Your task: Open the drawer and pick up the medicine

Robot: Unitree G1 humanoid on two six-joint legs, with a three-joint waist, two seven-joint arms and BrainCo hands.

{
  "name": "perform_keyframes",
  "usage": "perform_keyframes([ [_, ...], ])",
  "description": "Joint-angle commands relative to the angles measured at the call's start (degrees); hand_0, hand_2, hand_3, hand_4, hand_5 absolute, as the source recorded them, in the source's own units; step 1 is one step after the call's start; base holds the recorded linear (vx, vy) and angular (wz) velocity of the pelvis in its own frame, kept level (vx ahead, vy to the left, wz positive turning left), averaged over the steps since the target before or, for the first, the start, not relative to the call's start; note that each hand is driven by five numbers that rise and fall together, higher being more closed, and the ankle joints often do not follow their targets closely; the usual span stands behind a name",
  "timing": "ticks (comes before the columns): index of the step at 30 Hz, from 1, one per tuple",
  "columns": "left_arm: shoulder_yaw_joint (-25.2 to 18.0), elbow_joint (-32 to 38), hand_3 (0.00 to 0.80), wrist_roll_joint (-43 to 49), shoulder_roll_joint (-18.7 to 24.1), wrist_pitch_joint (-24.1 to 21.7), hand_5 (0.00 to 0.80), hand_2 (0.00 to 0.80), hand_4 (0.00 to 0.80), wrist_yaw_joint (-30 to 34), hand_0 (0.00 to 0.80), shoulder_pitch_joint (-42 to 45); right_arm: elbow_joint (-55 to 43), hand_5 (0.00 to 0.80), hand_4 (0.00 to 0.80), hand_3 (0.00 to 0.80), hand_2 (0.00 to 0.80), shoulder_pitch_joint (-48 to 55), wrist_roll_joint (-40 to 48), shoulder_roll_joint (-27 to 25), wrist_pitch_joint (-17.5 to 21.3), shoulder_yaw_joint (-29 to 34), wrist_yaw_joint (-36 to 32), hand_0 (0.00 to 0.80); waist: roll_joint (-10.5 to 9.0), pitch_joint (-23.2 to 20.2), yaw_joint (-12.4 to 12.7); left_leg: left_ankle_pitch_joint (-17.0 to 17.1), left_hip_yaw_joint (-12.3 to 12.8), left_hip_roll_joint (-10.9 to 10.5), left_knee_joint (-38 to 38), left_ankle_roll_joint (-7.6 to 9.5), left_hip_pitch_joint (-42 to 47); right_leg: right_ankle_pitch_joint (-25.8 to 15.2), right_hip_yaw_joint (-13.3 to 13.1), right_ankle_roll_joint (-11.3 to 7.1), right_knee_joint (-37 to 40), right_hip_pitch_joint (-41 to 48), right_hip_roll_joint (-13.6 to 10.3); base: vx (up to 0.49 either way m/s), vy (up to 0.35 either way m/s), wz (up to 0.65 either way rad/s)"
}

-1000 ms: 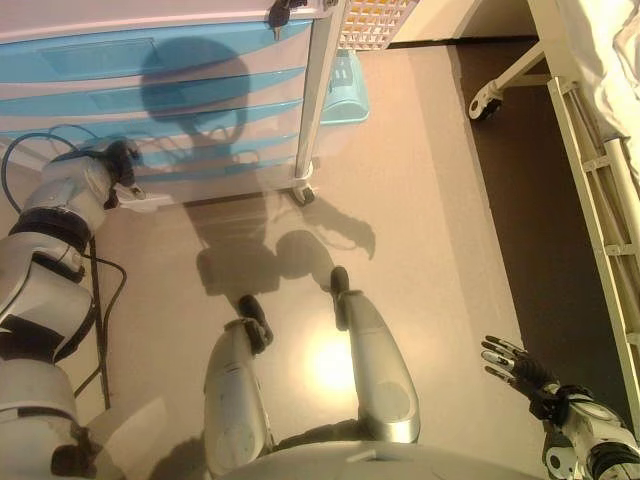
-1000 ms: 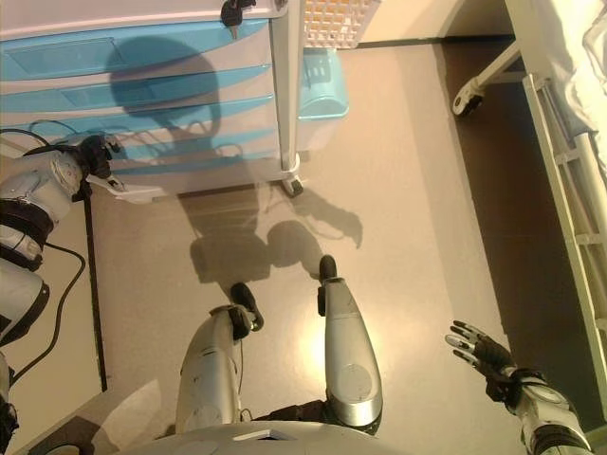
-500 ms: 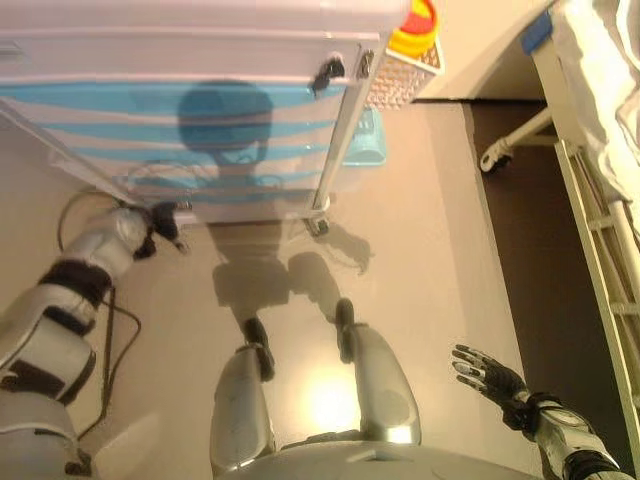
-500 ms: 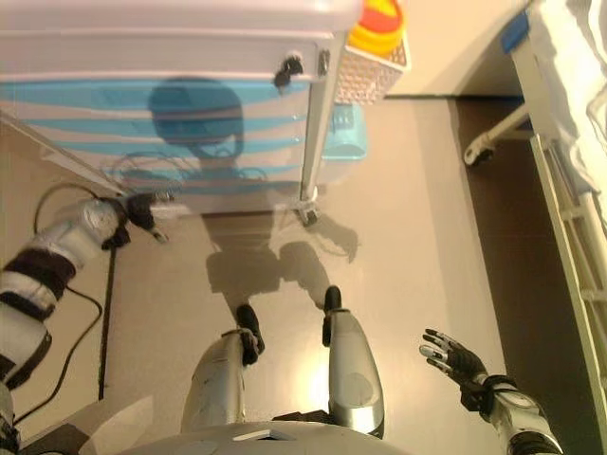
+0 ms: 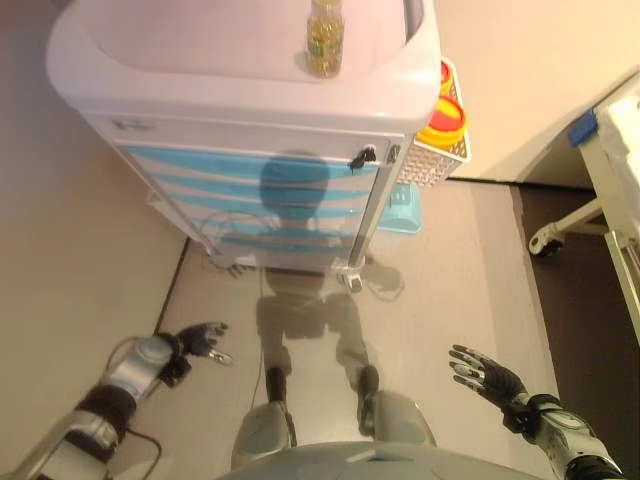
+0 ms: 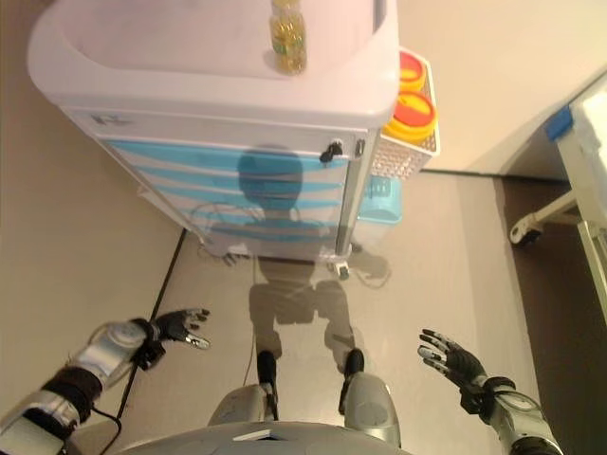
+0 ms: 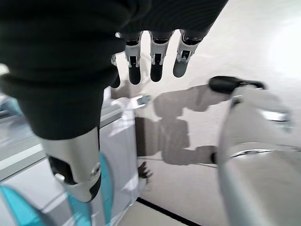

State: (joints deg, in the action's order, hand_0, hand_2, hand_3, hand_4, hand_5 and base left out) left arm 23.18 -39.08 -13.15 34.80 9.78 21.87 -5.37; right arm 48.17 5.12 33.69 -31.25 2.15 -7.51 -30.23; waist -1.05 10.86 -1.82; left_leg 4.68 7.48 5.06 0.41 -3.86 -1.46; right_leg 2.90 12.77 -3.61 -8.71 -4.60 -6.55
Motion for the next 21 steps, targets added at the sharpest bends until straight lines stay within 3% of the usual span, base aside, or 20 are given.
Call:
perform_keyframes([
  [1,-4.2,-2.1,0.000,-7.9,-2.7,-5.2,0.000,0.000,0.000,3.2,0.000,0.3,0.0,0.000,0.000,0.000,0.000,-0.5,2.1,1.8,1.0,-0.5,-2.3,0.000,-1.22,-0.8,1.0,-4.3,-0.9,-2.5,0.7,-0.39,0.6,-1.4,0.7,-1.95,4.2,4.3,2.2,0.025,-0.020,0.11],
  [5,-7.0,-6.4,0.000,-16.2,-9.2,-8.5,0.000,0.000,0.000,5.8,0.000,2.6,2.2,0.000,0.000,0.000,0.000,-1.9,4.7,5.5,1.6,-0.3,-4.2,0.000,-1.09,-2.7,2.2,-3.6,-1.5,-2.6,-1.6,-0.59,2.0,-1.9,1.4,-2.02,6.5,6.3,2.3,0.008,-0.014,0.06],
  [10,-10.4,-12.6,0.000,-25.0,-14.3,-11.2,0.000,0.000,0.000,9.7,0.000,3.4,5.9,0.000,0.000,0.000,0.000,-3.4,8.9,9.8,1.7,0.3,-6.6,0.000,-1.08,-4.4,3.0,-3.3,-1.6,-2.7,-3.3,-0.67,3.5,-2.4,1.9,-2.05,8.6,8.0,2.3,-0.002,-0.002,0.04],
  [21,-11.9,-22.1,0.000,-29.7,-19.5,-13.5,0.000,0.000,0.000,11.1,0.000,2.9,15.3,0.000,0.000,0.000,0.000,-5.0,12.5,15.8,1.3,0.2,-8.7,0.000,-0.83,-6.6,3.4,-3.9,-1.9,-3.5,-4.5,0.00,5.7,-3.2,1.4,-2.22,10.5,10.1,2.1,-0.001,0.009,0.03],
])
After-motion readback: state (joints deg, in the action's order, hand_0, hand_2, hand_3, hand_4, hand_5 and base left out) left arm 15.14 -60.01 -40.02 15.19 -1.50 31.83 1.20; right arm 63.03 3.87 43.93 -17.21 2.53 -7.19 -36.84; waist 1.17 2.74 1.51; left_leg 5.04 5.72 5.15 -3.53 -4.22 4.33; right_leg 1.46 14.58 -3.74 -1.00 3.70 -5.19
